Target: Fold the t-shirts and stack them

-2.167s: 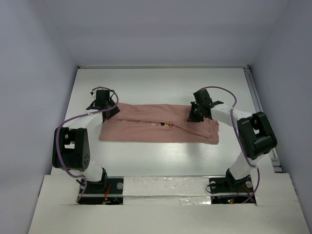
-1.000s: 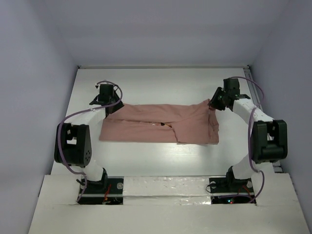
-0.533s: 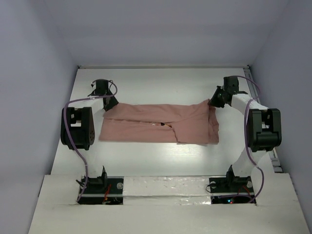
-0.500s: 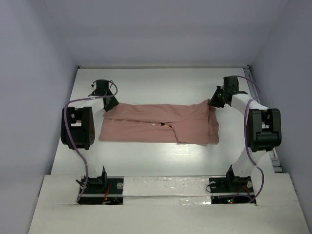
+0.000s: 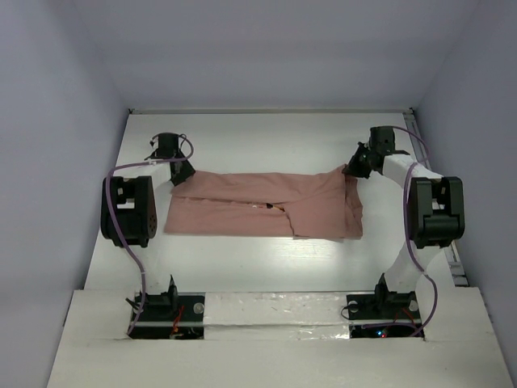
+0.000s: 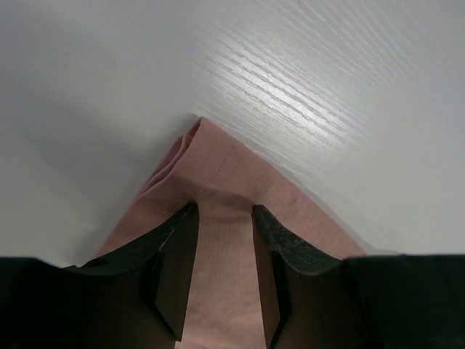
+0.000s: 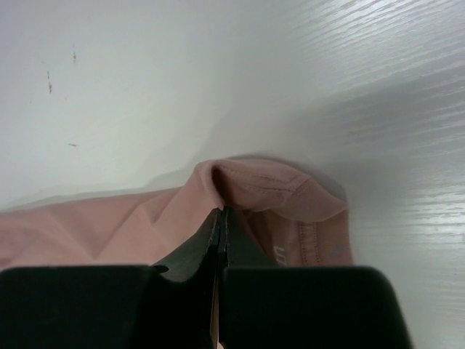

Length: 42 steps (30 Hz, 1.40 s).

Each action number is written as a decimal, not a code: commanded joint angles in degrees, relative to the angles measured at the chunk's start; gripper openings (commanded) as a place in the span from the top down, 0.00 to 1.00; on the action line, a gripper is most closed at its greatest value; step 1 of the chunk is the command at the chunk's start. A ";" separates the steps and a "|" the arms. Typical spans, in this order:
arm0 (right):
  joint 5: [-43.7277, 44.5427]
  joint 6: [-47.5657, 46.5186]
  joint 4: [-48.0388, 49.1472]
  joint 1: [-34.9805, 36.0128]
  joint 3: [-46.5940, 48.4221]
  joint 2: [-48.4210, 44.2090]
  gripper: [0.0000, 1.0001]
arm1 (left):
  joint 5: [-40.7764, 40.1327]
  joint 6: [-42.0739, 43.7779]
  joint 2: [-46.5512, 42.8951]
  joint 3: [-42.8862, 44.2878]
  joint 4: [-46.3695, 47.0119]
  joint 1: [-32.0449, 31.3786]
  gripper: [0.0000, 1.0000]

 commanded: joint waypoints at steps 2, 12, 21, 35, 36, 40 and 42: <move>2.05 0.80 1.95 -2.14 3.25 -0.80 1.00 | -1.34 -0.66 -0.55 -0.98 -0.85 1.72 0.67; 6.09 -1.31 -0.07 -3.90 9.13 1.22 1.00 | -0.72 -1.63 -2.04 -4.50 0.21 5.32 0.67; 6.36 -1.75 -1.21 -3.90 12.13 4.56 0.75 | 0.16 -1.45 -3.88 -4.41 0.29 5.32 0.66; -4.44 4.66 3.53 6.45 -18.96 -18.72 0.94 | -4.23 1.27 -18.38 -8.18 -0.41 1.56 0.44; -4.45 4.93 3.53 6.47 -20.03 -19.34 0.94 | -4.24 1.28 -18.65 -8.19 -0.24 1.55 0.44; -3.15 7.30 4.06 8.23 -25.20 -19.52 0.96 | -2.66 0.40 -17.34 -11.44 0.82 0.93 0.44; -0.51 7.57 3.54 8.23 -26.54 -19.09 1.00 | -1.87 0.22 -15.32 -11.53 0.64 0.93 0.44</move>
